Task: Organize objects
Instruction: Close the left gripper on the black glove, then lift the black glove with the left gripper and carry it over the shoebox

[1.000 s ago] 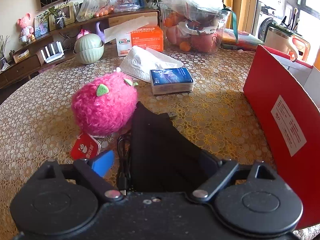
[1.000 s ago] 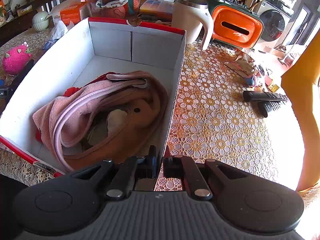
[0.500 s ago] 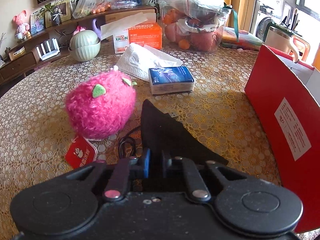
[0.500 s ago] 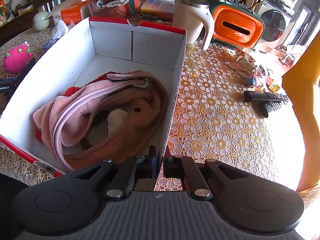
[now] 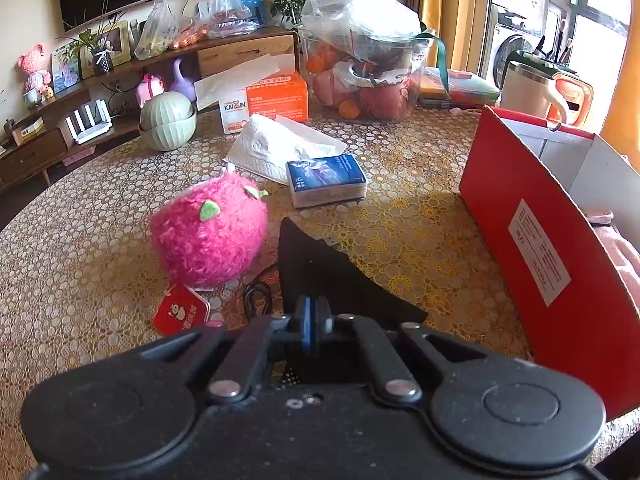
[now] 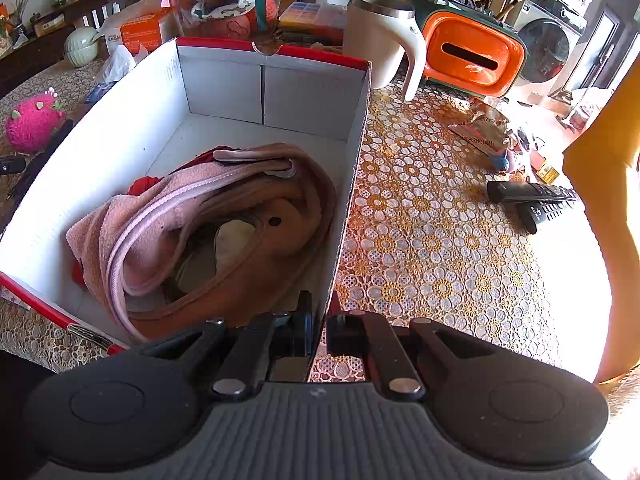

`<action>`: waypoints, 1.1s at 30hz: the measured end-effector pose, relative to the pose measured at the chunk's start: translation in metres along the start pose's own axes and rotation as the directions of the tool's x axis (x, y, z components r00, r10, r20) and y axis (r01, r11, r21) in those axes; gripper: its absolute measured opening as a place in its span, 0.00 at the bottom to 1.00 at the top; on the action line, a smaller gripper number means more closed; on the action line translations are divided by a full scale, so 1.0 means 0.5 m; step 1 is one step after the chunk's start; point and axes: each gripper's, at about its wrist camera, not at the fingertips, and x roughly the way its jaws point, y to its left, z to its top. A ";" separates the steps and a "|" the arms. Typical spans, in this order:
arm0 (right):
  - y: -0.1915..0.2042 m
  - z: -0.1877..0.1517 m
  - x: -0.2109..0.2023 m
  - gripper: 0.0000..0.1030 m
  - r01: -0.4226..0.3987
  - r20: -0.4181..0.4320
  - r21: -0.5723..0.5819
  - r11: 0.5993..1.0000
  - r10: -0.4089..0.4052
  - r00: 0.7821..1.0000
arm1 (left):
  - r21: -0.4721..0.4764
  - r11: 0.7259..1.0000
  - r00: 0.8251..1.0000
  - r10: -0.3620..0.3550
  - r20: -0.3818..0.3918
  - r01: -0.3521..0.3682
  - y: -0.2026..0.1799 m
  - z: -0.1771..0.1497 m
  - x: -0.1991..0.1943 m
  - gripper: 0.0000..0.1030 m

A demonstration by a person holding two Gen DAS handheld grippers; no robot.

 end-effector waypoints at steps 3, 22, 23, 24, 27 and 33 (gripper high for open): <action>-0.002 -0.001 0.000 0.05 -0.004 0.003 -0.001 1.000 0.004 1.000 | 0.004 1.000 1.000 0.008 -0.001 -0.008 0.002 -0.008 -0.005 0.29; -0.003 -0.003 0.000 0.07 -0.018 0.009 0.000 1.000 0.018 1.000 | 0.002 0.999 0.995 -0.032 -0.090 0.032 -0.010 -0.011 0.091 0.65; -0.003 -0.003 0.000 0.07 -0.018 0.009 0.000 1.000 0.018 1.000 | -0.008 0.999 0.995 -0.037 -0.089 0.037 -0.008 -0.011 0.093 0.64; -0.003 -0.003 0.000 0.07 -0.018 0.009 0.000 1.000 0.018 1.000 | -0.016 0.999 0.995 -0.043 -0.090 0.041 -0.007 -0.009 0.094 0.62; -0.003 -0.003 0.000 0.07 -0.019 0.009 0.000 1.000 0.019 1.000 | -0.019 0.999 0.995 -0.047 -0.086 0.046 -0.007 -0.006 0.095 0.47; -0.003 -0.003 0.000 0.07 -0.019 0.009 0.001 1.000 0.019 1.000 | -0.016 0.999 0.995 -0.053 -0.079 0.052 -0.014 0.001 0.087 0.10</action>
